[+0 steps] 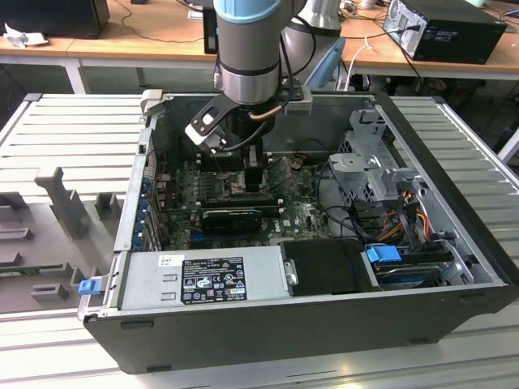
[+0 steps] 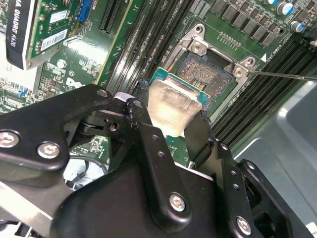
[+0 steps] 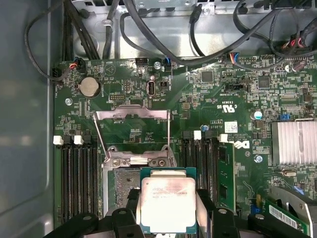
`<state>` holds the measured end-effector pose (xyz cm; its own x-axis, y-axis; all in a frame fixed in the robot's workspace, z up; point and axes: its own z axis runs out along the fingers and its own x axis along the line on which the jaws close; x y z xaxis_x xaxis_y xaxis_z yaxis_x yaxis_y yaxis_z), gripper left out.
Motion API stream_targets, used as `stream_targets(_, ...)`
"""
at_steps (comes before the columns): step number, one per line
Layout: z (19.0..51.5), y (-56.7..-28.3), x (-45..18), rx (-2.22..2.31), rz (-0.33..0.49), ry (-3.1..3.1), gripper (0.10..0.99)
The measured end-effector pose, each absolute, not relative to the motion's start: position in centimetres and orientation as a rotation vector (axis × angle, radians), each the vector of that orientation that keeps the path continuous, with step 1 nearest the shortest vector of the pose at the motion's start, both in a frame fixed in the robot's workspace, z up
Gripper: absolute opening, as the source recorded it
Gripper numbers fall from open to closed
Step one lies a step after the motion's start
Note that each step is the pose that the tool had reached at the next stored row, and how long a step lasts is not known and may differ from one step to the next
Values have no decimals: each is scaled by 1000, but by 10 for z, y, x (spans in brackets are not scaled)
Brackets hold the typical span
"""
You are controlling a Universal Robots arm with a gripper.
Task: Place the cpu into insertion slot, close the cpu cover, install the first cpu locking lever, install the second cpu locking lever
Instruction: 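Place the cpu into insertion slot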
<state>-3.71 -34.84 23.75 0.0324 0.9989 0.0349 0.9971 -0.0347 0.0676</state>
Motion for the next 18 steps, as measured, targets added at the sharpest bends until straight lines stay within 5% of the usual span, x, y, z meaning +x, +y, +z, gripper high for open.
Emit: stream_targets(18, 217, -332, -46, 2194, 114, 2214, 529)
